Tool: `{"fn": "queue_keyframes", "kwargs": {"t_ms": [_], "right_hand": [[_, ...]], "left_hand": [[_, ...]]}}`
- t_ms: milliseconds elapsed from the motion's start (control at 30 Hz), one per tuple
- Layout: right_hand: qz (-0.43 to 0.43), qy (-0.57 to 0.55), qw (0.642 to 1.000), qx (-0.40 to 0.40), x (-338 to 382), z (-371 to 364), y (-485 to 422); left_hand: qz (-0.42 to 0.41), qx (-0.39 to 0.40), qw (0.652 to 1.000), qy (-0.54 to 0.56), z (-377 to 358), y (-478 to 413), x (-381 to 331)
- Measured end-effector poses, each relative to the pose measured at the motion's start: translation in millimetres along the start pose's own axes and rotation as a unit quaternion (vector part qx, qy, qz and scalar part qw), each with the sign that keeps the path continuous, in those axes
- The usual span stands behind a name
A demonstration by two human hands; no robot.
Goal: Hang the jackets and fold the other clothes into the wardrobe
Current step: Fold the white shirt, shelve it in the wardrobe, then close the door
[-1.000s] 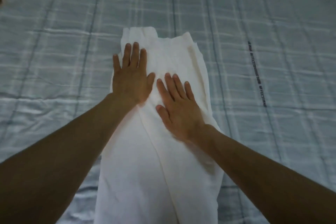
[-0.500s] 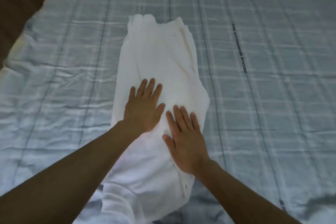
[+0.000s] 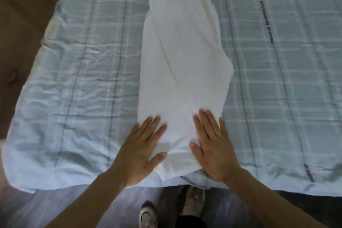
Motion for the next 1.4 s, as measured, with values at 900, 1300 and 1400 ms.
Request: {"fn": "queue_keyframes", "kwargs": {"t_ms": [900,1300,1400], "right_hand": [[-0.049,-0.128,0.986,-0.093,8,67,-3],[-0.097,-0.41,0.884,-0.202,-26,152,-120],[-0.093,-0.423,0.876,-0.214,-38,174,-172]], "left_hand": [[0.1,-0.175,0.972,0.117,58,-18,27],[0.156,-0.217,0.873,0.407,126,-118,84],[0.166,-0.237,0.857,0.427,150,-166,113]]}}
Point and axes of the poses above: each hand's wrist, its own y-axis away from the middle knuckle, its own z-axis out of the back of the hand, x = y × z, the point moved 2 cm from there along -y, towards the middle knuckle, and after that the axes turned 14 degrees about -y, right-handed, at the moved point
